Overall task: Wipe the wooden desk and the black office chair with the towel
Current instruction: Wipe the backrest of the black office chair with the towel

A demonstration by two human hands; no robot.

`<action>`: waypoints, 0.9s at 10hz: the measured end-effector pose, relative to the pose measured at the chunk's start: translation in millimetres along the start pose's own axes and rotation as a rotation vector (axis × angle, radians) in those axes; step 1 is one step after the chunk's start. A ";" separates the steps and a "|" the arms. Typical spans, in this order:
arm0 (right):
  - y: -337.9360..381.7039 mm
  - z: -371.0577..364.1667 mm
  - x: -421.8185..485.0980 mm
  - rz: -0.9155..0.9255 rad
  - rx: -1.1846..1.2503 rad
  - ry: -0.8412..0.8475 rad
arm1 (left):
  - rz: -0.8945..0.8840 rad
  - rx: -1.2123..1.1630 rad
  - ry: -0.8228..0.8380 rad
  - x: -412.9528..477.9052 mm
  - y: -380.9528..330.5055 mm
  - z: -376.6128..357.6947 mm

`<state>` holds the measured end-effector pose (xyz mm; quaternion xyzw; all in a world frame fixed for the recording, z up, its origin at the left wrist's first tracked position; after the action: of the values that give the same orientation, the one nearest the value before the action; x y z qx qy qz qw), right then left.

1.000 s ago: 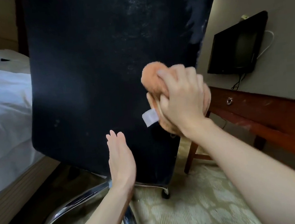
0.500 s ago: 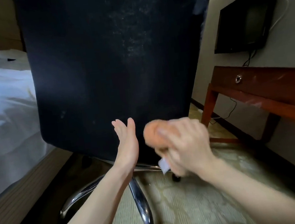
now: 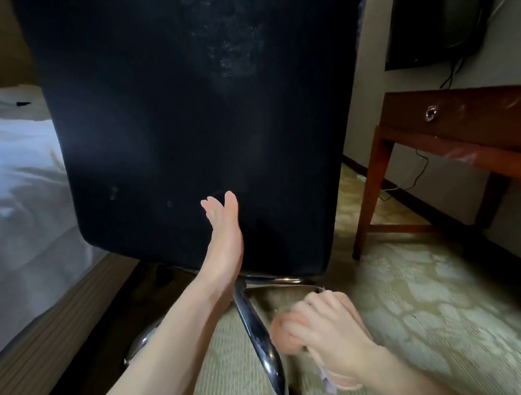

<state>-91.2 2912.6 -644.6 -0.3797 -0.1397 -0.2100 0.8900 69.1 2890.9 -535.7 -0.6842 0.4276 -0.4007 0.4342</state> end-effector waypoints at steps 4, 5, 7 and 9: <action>-81.9 66.4 56.4 -0.572 0.006 -0.270 | -0.033 0.009 -0.099 1.1 -3.4 -7.1; -60.5 55.5 48.9 -0.415 0.164 -0.207 | 0.003 -0.012 -0.088 0.1 -2.7 -3.3; -143.1 177.4 65.7 -0.742 0.283 -0.799 | -0.070 0.030 -0.111 -11.1 -10.8 2.3; -231.9 301.1 146.1 -0.784 -0.045 -0.903 | -0.539 0.155 -0.215 -20.9 -81.9 -8.0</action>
<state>-101.8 2950.1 -239.3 -0.3705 -0.6296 -0.3436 0.5902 74.7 2929.5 -460.3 -0.7762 0.1503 -0.4582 0.4061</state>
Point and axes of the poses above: each hand's wrist, its own x-axis towards the middle knuckle, its own z-axis out of the back of the hand, y = z × x, the point moved 8 cm from there along x, towards the middle knuckle, and after that the axes turned 13 degrees about -x, right-handed, at the moved point
